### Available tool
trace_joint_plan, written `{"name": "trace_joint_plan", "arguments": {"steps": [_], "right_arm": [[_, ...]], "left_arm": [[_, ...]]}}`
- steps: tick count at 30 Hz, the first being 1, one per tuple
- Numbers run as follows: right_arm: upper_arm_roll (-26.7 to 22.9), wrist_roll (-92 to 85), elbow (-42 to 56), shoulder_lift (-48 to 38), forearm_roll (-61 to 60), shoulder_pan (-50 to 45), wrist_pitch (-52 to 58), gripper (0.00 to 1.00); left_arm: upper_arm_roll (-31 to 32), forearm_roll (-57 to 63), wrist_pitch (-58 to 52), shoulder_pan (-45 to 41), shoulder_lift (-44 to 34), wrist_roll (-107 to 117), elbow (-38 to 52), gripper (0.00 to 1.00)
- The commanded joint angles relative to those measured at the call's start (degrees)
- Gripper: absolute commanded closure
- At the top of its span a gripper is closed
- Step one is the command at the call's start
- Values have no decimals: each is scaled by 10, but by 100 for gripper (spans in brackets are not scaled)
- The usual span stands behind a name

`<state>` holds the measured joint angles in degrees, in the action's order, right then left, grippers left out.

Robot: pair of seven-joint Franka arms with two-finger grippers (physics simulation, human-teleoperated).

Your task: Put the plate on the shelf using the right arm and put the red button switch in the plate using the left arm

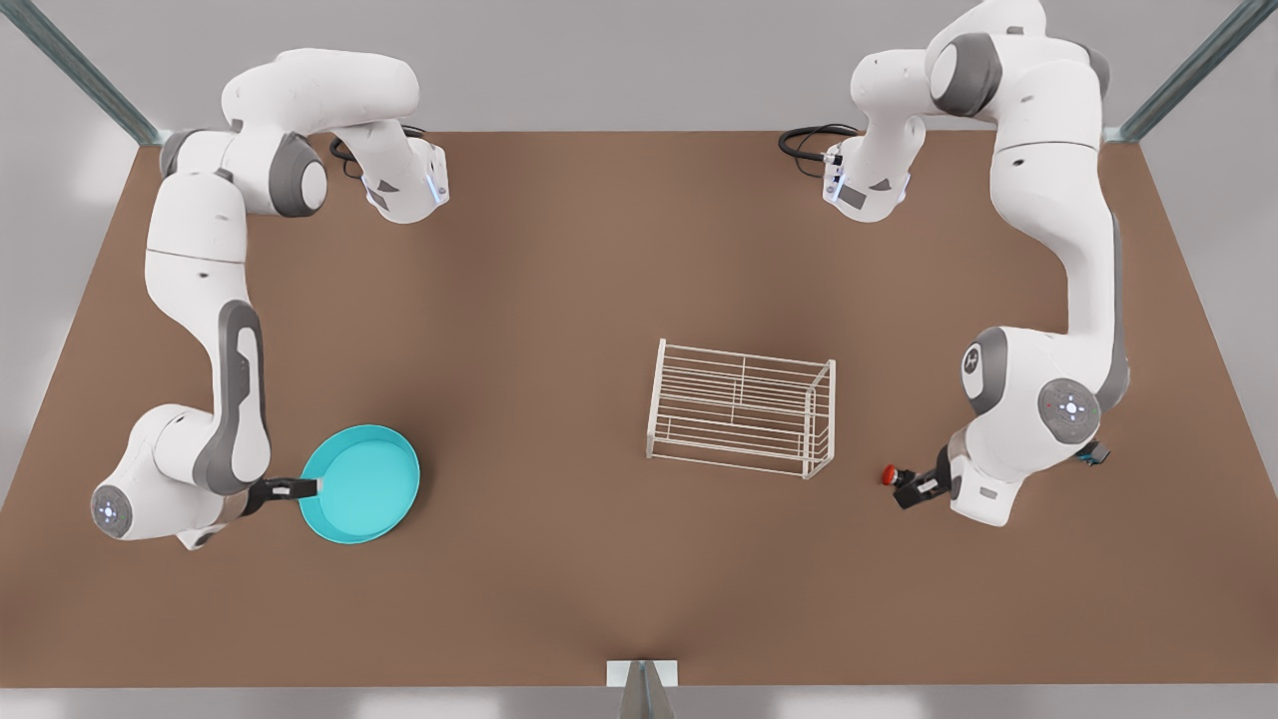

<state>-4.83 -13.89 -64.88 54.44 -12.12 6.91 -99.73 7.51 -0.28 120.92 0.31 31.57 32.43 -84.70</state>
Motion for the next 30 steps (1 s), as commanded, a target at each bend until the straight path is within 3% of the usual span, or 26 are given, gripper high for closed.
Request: {"name": "trace_joint_plan", "arguments": {"steps": [1,4,6,7,8,15,24,27,30], "right_arm": [[-6,-209,0,11,17,-6,-54,1],[-8,-197,0,35,24,-18,-78,9],[-9,-171,0,34,18,-23,-71,32],[-10,-172,-1,34,1,-16,-66,36],[-11,-174,-1,33,-33,-11,-53,37],[-14,-175,-1,33,-36,-13,-51,67],[-15,-170,0,-5,-36,-16,-22,70],[-15,-170,-1,-4,-36,-16,-21,82],[-15,-173,-22,5,-44,-14,-46,81]], "left_arm": [[0,4,107,0,1,381,-18,0],[0,3,164,3,-5,381,-65,0],[-2,0,175,7,-7,392,-79,0],[-2,0,175,7,-6,410,-78,0],[-2,1,172,7,-9,415,-76,0],[-3,13,85,1,-19,416,-50,0],[-3,39,85,-12,30,441,-49,0],[-4,40,85,-11,32,468,-65,0],[-4,62,85,-8,38,488,-65,0]]}}
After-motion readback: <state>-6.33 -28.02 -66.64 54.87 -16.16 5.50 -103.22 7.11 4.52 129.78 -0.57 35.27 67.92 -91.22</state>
